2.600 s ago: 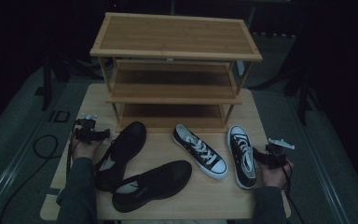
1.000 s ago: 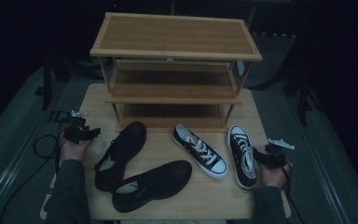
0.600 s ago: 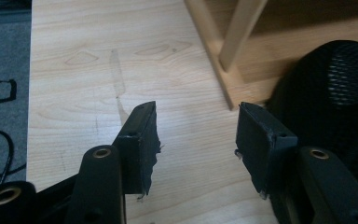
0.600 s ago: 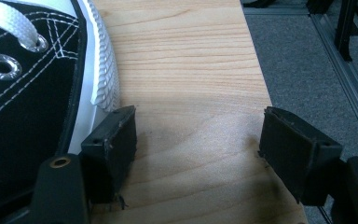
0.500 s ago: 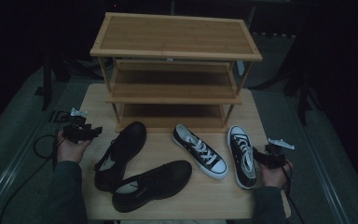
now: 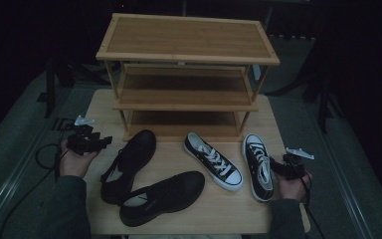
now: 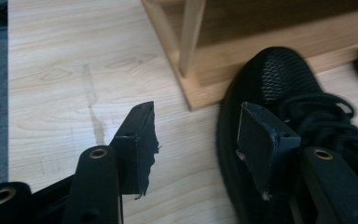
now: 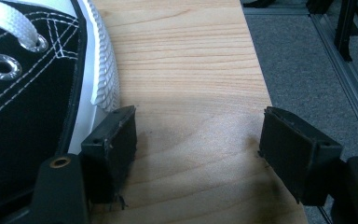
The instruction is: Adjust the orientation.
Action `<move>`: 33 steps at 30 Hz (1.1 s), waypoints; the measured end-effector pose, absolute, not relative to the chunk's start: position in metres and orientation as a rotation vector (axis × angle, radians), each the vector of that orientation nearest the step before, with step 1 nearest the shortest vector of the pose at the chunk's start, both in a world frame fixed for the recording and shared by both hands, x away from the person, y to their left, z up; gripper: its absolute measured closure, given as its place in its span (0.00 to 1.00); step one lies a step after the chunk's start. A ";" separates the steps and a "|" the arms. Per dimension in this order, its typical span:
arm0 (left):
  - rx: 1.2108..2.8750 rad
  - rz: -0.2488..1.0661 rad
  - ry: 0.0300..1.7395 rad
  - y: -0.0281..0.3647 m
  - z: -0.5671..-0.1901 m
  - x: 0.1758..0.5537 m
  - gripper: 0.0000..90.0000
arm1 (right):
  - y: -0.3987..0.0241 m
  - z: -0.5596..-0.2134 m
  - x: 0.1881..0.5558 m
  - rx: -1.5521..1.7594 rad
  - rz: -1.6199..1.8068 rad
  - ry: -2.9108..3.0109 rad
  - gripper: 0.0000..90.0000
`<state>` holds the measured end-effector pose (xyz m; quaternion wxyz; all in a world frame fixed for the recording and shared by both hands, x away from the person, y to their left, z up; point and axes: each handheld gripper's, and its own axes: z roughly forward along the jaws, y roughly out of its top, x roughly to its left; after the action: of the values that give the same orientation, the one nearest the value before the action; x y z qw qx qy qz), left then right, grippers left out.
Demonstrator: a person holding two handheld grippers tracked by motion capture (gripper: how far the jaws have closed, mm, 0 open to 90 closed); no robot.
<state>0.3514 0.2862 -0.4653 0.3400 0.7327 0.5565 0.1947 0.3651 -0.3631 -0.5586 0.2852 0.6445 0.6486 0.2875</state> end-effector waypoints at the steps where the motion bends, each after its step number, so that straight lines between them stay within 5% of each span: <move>1: 1.907 0.506 1.442 0.285 -0.464 0.350 0.52 | -0.363 -0.559 0.365 1.723 0.768 1.735 0.30; 33: 1.957 0.486 1.342 0.271 -0.435 0.313 0.50 | -0.363 -0.559 0.365 1.721 0.769 1.737 0.30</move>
<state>0.3129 0.2715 -0.4349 0.3517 0.7562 0.5187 0.1879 0.3651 -0.3633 -0.5586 0.2852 0.6437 0.6494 0.2874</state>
